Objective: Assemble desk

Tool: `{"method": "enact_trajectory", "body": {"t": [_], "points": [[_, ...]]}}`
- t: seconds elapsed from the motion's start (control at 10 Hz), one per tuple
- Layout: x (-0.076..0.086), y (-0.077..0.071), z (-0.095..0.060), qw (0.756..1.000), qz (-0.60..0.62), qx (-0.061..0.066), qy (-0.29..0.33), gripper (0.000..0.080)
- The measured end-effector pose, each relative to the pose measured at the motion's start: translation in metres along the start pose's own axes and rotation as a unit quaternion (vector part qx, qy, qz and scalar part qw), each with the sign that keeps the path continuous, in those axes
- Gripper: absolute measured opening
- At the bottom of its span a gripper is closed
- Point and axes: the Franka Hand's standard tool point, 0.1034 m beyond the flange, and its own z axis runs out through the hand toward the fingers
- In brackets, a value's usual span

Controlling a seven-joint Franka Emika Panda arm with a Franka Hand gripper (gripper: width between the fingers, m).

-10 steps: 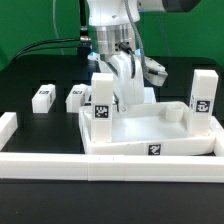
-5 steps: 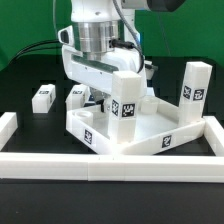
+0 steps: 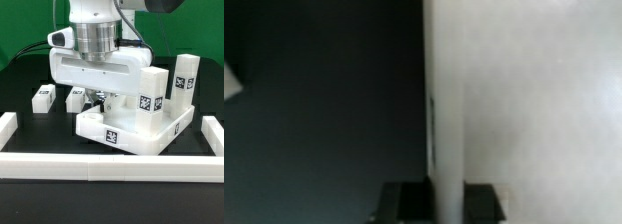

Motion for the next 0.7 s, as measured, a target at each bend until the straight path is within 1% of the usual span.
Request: {"method": "enact_trajectory", "body": {"t": [0.1, 0.3, 0.4, 0.5, 0.7], "points": [[0.004, -0.004, 0.003, 0.999, -0.054, -0.007, 0.001, 0.0061], [0.013, -0.019, 0.007, 0.992, -0.122, -0.008, 0.004, 0.0061], [0.018, -0.024, 0.007, 0.985, -0.174, -0.011, 0.009, 0.0061], [0.018, -0.023, 0.007, 0.981, -0.192, -0.012, 0.009, 0.0061], [0.020, -0.020, 0.007, 0.959, -0.284, -0.019, 0.006, 0.0061]]}}
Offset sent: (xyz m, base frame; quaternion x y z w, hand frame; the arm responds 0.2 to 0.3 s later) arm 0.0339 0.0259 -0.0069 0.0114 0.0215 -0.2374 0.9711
